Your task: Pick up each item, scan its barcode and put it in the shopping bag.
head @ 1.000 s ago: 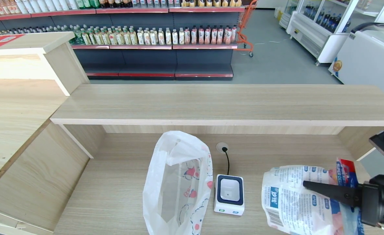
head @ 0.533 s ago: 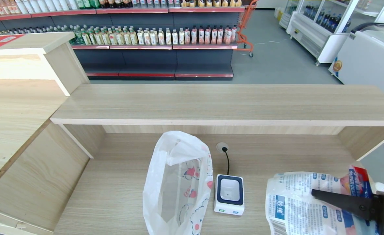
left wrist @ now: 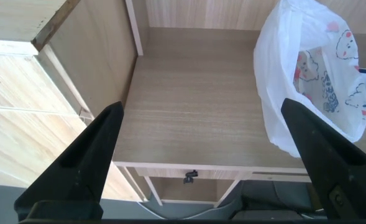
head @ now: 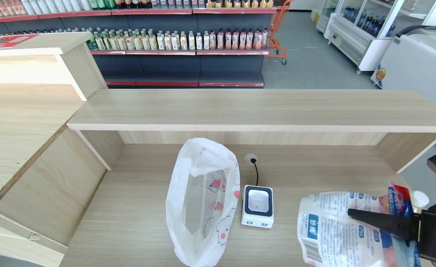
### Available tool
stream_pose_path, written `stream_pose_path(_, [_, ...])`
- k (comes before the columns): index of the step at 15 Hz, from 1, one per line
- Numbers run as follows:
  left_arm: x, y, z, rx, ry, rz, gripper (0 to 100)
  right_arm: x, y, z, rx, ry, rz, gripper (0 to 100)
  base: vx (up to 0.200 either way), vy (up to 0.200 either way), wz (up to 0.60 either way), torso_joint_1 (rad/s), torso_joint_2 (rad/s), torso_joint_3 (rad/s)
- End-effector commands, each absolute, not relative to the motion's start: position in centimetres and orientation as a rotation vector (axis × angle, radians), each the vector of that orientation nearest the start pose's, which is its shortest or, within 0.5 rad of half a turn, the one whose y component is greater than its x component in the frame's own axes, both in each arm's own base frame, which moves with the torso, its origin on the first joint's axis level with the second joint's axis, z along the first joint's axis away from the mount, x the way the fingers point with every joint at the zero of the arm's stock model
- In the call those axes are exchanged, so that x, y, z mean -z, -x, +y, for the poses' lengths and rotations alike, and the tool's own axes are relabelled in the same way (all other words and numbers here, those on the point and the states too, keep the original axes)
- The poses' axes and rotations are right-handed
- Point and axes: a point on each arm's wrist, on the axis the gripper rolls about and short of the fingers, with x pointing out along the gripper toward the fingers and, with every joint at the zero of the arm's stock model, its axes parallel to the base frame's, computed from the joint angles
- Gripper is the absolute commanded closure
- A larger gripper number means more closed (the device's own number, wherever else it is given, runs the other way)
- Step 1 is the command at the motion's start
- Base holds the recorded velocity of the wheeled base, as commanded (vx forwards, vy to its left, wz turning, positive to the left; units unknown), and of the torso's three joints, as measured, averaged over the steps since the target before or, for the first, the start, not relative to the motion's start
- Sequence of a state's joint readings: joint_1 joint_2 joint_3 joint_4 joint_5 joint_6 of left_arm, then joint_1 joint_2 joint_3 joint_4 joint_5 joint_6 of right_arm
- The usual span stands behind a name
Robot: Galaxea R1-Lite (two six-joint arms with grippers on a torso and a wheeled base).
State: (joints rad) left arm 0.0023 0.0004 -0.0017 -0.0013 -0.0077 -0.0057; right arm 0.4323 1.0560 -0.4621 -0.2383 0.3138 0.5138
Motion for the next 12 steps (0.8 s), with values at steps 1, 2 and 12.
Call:
stream_pose_path(1, [-7.6,2.3,0.0,0.005,0.006,-0.003,0,-19.0,-12.8,6.6,-0.616,-0.467,0.57,100,0.0,0.0,0.0,0.0,0.0,0.0])
stream_pose_path(2, [-7.6,2.3,0.0,0.005,0.006,-0.003,0,-18.9,-13.1,6.7,-0.611,-0.47,0.576,100,0.0,0.0,0.0,0.0,0.0,0.0])
stream_pose_path(12, [-7.6,2.3,0.0,0.005,0.006,-0.003,0,-20.4,-17.8,9.1,-0.575,-0.581,0.642,100,-0.1,0.06,0.0,0.007,0.0,0.0])
